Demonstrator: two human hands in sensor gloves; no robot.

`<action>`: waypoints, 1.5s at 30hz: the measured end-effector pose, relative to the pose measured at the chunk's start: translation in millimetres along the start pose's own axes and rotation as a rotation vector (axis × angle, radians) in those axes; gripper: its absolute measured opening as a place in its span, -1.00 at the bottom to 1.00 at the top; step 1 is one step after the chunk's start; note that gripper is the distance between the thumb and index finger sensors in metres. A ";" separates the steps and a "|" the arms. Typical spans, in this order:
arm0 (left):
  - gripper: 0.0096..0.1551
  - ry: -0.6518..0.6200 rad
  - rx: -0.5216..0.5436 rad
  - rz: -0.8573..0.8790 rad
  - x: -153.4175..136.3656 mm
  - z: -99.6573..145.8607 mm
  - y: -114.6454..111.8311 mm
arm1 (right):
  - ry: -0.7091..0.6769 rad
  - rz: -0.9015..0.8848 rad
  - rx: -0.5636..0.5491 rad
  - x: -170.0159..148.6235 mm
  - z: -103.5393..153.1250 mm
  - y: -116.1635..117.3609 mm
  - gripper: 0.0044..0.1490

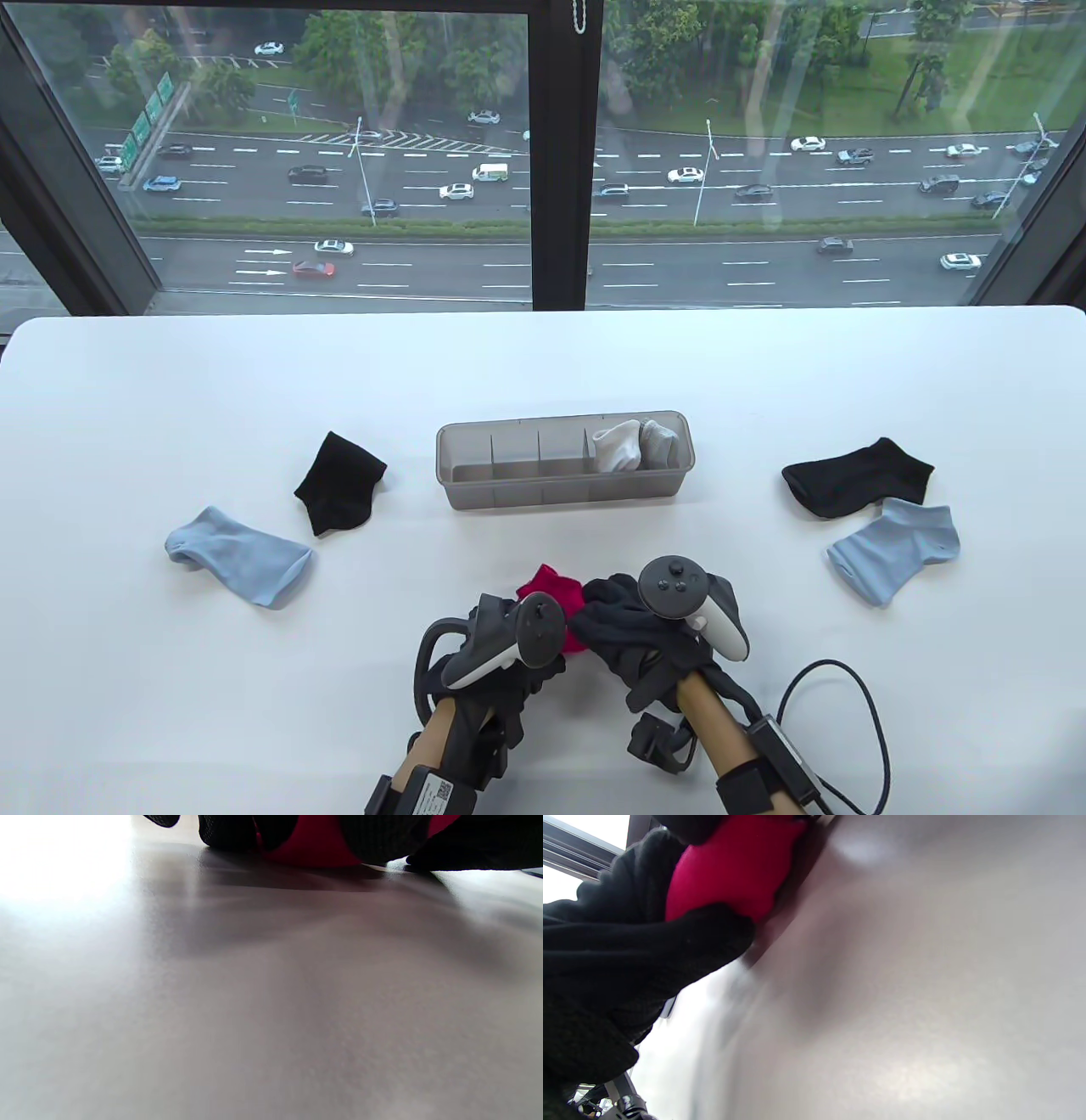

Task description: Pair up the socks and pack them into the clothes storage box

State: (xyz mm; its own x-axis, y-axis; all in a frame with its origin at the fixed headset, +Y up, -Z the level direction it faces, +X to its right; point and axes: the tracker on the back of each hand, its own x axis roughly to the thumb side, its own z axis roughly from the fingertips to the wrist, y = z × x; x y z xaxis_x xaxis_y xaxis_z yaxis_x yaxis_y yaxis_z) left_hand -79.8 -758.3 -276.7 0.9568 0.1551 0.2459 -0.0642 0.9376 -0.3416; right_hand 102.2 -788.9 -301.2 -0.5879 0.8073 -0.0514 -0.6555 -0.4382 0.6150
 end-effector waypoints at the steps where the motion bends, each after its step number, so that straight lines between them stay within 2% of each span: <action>1: -0.44 0.003 0.010 0.002 -0.8 -0.4 0.1 | 0.000 0.004 -0.010 -0.6 0.2 0.4 -0.40; 2: -0.47 0.004 0.011 0.010 -1.7 -0.4 0.4 | -0.003 0.006 -0.014 -0.9 0.3 0.8 -0.35; 4: -0.48 0.000 0.006 0.033 -3.5 -0.5 0.7 | -0.006 0.025 0.021 -1.0 -0.4 1.5 -0.11; 8: -0.48 -0.004 -0.063 0.019 -1.7 -1.3 -1.0 | -0.009 0.063 -0.021 1.0 0.0 0.4 -0.38; 12: -0.41 0.005 -0.063 -0.011 1.5 -2.2 -2.4 | 0.009 0.044 0.015 1.3 -0.9 1.2 -0.42; 14: -0.20 -0.005 -0.055 -0.003 1.6 -1.1 -1.3 | 0.020 0.038 0.022 0.9 -1.3 1.9 -0.42; 18: -0.38 -0.012 -0.008 0.032 -1.5 -0.4 2.1 | 0.016 0.020 0.017 -0.1 -0.8 2.4 -0.38; 20: -0.41 -0.016 -0.005 0.056 -4.2 -0.2 2.0 | 0.001 0.032 0.005 -0.4 0.0 2.3 -0.18; 21: -0.42 -0.016 -0.014 0.064 -5.1 -0.1 2.0 | 0.006 0.047 0.015 0.2 -0.1 1.7 -0.18; 24: -0.43 -0.021 -0.044 0.056 -4.4 -0.2 0.8 | 0.007 0.082 -0.016 0.7 0.2 0.5 -0.35; 27: -0.40 -0.021 -0.057 0.051 -3.7 -0.8 -0.5 | 0.014 0.064 -0.011 0.3 -0.2 -0.5 -0.42; 30: -0.22 0.000 -0.081 0.029 -4.7 -1.0 -0.9 | 0.020 0.051 -0.018 -0.2 -0.3 -1.2 -0.46; 33: -0.39 -0.011 -0.038 0.034 -5.3 -1.4 0.4 | 0.026 0.067 -0.035 0.4 0.0 -0.1 -0.45; 35: -0.43 -0.004 -0.050 0.038 -6.1 -1.7 0.1 | 0.022 0.084 -0.056 0.6 0.5 1.0 -0.40; 38: -0.45 0.007 -0.062 0.048 -8.9 -2.7 -0.4 | 0.001 0.143 -0.036 1.5 1.3 0.2 -0.18; 39: -0.45 0.007 -0.067 0.049 -9.1 -2.9 -0.5 | 0.000 0.167 -0.048 2.0 1.5 -0.3 -0.17; 41: -0.45 0.011 -0.084 0.035 -8.0 -2.5 -0.4 | 0.001 0.203 -0.090 3.3 2.4 -1.2 -0.20; 43: -0.45 0.008 -0.093 0.012 -5.9 -2.7 -1.1 | 0.002 0.217 -0.117 4.6 2.5 -1.5 -0.36; 45: -0.44 0.006 -0.094 0.006 -4.9 -2.6 -1.2 | 0.007 0.243 -0.114 5.7 1.6 -1.8 -0.42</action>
State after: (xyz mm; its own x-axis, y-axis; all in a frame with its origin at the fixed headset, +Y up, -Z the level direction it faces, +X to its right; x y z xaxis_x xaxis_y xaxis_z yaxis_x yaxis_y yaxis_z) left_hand -83.7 -761.1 -279.9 0.9581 0.1587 0.2384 -0.0434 0.9033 -0.4269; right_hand 100.8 -782.8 -301.3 -0.7377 0.6703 0.0812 -0.5437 -0.6610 0.5171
